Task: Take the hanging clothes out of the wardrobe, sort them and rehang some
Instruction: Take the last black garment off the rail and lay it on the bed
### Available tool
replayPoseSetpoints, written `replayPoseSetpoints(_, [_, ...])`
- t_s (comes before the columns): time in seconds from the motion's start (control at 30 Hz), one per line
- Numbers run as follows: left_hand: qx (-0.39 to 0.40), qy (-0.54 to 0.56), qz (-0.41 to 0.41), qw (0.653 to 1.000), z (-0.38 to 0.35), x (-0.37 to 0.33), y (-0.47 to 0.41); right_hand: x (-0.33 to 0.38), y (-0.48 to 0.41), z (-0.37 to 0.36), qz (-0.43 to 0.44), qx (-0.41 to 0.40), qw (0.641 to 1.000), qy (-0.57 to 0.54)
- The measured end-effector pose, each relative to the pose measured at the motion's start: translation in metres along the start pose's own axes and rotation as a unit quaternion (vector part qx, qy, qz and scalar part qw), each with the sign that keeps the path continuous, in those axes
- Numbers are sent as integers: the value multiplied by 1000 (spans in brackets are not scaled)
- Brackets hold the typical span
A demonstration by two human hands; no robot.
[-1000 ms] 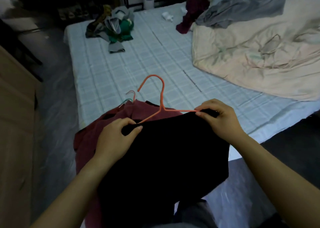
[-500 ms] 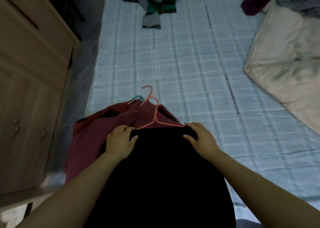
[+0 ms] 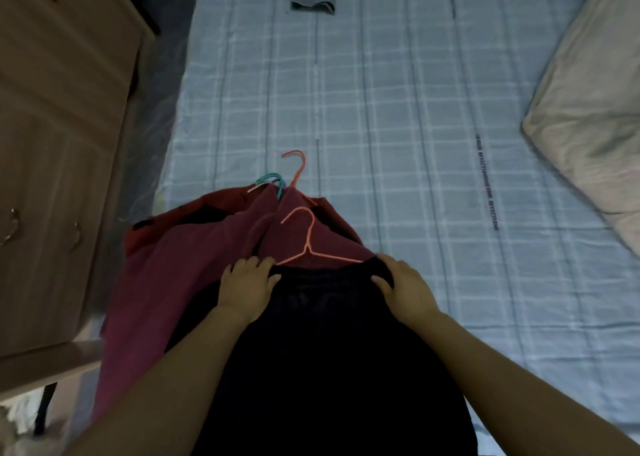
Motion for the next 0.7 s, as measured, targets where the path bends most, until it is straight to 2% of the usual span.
replayPoseSetpoints(0.1, [-24, 46, -30, 998, 21, 1, 13, 16, 16, 17, 34, -32, 998, -31])
replayPoseSetpoints(0.17, [-38, 118, -55, 991, 36, 5, 32, 30, 33, 28, 58, -55, 996, -44])
replayPoseSetpoints(0.27, [-63, 226, -98, 967, 60, 11, 75, 55, 67, 40, 86, -96, 991, -47])
replayPoseSetpoints(0.37, [-128, 291, -116, 941, 81, 24, 130, 90, 120, 49, 110, -162, 978, -69])
replayPoseSetpoints(0.5, [-154, 326, -137, 923, 85, 34, 192, 113, 218, 45, 113, -251, 959, -68])
replayPoseSetpoints(0.7, [-133, 277, -314, 898, 111, -37, 237, 71, 376, 43, 14, -413, 904, -111])
Point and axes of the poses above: each hand's wrist, its own y-axis away from the middle knuckle, its own z-axis out of the back of the hand, x = y × z, the point moved 9 cm from there along -y, towards the middle knuckle, and after that the axes turned 11 degrees about -y, right-handed, at the moved point
